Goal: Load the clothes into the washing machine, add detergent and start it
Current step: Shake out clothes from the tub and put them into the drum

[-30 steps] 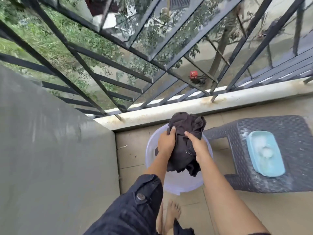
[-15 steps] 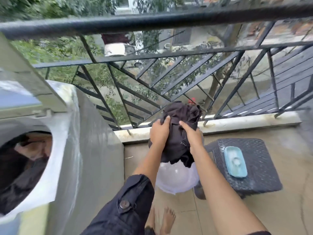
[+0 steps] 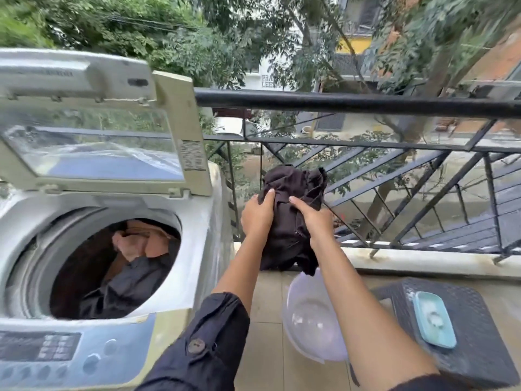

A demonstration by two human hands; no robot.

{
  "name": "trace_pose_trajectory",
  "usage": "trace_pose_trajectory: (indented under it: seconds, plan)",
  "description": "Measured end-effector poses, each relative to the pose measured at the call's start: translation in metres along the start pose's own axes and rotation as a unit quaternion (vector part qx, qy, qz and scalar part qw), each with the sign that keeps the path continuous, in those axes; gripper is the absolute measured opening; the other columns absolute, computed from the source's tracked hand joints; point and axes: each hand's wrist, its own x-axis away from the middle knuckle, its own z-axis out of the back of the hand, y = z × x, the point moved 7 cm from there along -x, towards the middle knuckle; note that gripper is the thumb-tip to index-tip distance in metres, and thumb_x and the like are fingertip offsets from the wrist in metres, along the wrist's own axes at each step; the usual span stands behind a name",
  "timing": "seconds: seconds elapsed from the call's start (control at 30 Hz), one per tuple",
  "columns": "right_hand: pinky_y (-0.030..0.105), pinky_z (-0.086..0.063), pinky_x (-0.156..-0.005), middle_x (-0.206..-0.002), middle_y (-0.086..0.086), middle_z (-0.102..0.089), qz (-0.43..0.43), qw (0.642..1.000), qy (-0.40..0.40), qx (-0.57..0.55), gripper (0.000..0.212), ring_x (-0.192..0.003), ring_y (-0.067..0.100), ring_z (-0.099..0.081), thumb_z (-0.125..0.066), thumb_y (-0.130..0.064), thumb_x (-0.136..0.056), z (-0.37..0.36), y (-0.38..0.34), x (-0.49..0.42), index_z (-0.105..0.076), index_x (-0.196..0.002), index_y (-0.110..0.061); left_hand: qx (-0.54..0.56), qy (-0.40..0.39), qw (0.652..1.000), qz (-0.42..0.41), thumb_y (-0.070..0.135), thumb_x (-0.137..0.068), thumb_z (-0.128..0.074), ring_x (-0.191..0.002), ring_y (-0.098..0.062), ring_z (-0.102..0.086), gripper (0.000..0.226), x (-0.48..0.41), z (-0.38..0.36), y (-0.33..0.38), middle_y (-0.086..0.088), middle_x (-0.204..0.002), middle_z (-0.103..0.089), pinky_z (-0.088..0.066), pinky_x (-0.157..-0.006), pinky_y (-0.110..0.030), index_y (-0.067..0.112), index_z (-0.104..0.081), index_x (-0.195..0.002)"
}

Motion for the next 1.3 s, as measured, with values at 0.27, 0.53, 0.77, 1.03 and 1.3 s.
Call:
trace_pose_trajectory:
  seconds: [0.27, 0.53, 0.77, 1.03, 1.3]
  plan:
    - [0.037, -0.050, -0.091, -0.100, 0.006, -0.062, 0.038, 0.999, -0.008, -0.013, 0.056, -0.092, 0.022, -0.059, -0.079, -0.036, -0.071, -0.123, -0.020, 0.086, -0.060, -0.114, -0.007, 0.019, 0.003, 0.998, -0.056, 0.049, -0.090, -0.051, -0.096, -0.027, -0.060, 0.038, -0.031, 0.146, 0.000, -0.008, -0.098, -0.065, -0.046, -0.090, -0.036, 0.014, -0.065, -0.094]
    - [0.033, -0.048, -0.095, -0.112, -0.001, -0.059, 0.048, 0.997, -0.047, -0.038, 0.061, -0.103, 0.019, -0.057, -0.078, -0.036, -0.073, -0.234, -0.023, 0.146, -0.054, -0.124, -0.013, 0.000, 0.047, 0.998, -0.046, 0.053, -0.087, -0.053, -0.097, -0.031, -0.061, 0.044, -0.055, 0.274, -0.011, -0.008, -0.091, -0.065, -0.044, -0.082, -0.036, 0.009, -0.063, -0.086]
    - [0.039, -0.053, -0.091, -0.094, 0.000, -0.063, 0.042, 0.996, -0.077, -0.022, 0.033, -0.092, 0.022, -0.062, -0.081, -0.037, -0.067, -0.295, -0.003, 0.160, -0.054, -0.080, -0.023, 0.007, 0.073, 0.997, -0.022, 0.051, -0.088, -0.051, -0.098, -0.032, -0.061, 0.042, -0.062, 0.335, -0.040, -0.009, -0.091, -0.065, -0.039, -0.077, -0.033, 0.011, -0.064, -0.086]
    - [0.036, -0.052, -0.091, -0.103, 0.002, -0.067, 0.042, 0.993, -0.113, -0.001, 0.038, -0.095, 0.022, -0.064, -0.075, -0.031, -0.076, -0.331, 0.024, 0.168, -0.065, -0.110, -0.016, -0.025, 0.111, 0.993, 0.012, 0.054, -0.090, -0.047, -0.120, -0.033, -0.053, 0.058, -0.066, 0.367, -0.073, -0.015, -0.126, -0.060, -0.039, -0.095, -0.036, 0.004, -0.060, -0.116]
    - [0.043, -0.050, -0.094, -0.113, 0.014, -0.066, 0.013, 0.986, -0.136, 0.093, 0.033, -0.103, 0.031, -0.063, -0.067, -0.011, -0.082, -0.354, 0.052, 0.170, -0.063, -0.115, -0.005, -0.032, 0.074, 0.996, 0.041, 0.041, -0.093, -0.049, -0.130, -0.028, -0.045, 0.048, -0.070, 0.380, -0.113, -0.006, -0.140, -0.050, -0.034, -0.104, -0.036, 0.022, -0.046, -0.137]
